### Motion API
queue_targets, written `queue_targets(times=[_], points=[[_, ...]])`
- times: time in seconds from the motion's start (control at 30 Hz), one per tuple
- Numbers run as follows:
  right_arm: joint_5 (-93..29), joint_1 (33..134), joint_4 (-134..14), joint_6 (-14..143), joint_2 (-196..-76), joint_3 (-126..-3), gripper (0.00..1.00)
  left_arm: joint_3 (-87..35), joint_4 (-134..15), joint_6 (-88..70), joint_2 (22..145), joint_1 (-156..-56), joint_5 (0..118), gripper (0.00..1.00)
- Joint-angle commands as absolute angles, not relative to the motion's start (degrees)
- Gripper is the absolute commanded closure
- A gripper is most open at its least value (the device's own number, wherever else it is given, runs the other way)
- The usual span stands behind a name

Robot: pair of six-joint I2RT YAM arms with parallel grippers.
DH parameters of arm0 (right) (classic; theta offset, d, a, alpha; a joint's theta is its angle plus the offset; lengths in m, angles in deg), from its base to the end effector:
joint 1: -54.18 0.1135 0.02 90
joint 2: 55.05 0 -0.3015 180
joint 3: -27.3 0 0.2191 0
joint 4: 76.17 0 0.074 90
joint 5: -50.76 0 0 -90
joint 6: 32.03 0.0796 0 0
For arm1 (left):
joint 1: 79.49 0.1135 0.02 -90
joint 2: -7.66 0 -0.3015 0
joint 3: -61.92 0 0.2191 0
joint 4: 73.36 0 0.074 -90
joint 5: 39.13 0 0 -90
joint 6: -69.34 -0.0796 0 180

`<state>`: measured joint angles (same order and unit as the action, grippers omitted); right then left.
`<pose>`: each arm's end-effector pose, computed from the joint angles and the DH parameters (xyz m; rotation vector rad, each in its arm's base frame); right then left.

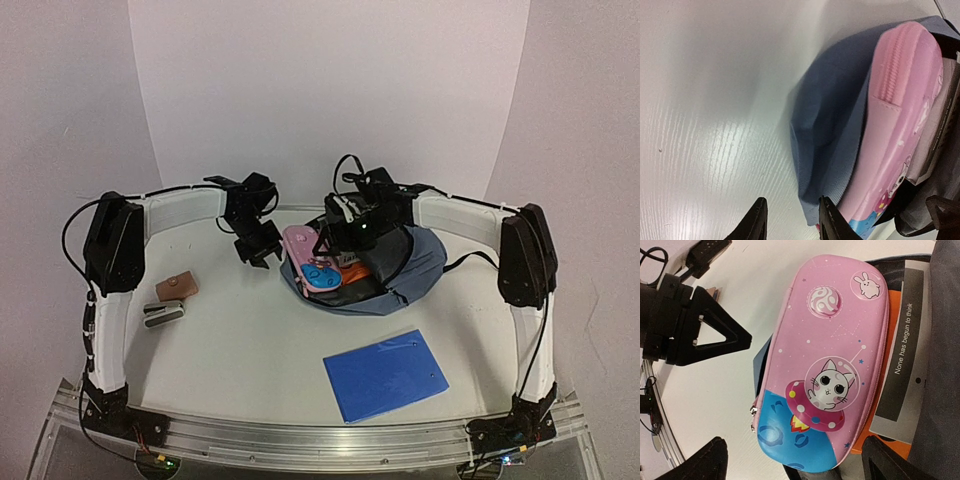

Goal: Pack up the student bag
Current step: Pick up the stationery from the student bag.

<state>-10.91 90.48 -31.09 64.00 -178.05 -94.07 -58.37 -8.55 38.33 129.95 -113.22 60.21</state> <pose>0.3822 0.3276 0.2553 -0.8773 2.3028 0.9284 0.3755 -0.2662 0.2205 -0.5906 2.8594 -0.5981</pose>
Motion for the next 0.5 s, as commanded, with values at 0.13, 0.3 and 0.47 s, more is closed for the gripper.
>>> queue_targets(times=[0.13,0.3,0.47], points=[[-15.37,91.63,-33.07,64.15,-179.61,-96.65,0.05,-52.72,-23.94,35.28,125.10,-112.01,69.02,0.62],[-14.11,91.58,-33.03,63.78,-177.92,-93.88,0.09,-47.80,-34.29,34.68,122.27,-112.01,73.85,0.60],[-13.04,91.62,-32.77,62.84,-176.17,-90.90,0.11,-48.99,-35.68,34.01,123.22,-110.52,73.70,0.50]])
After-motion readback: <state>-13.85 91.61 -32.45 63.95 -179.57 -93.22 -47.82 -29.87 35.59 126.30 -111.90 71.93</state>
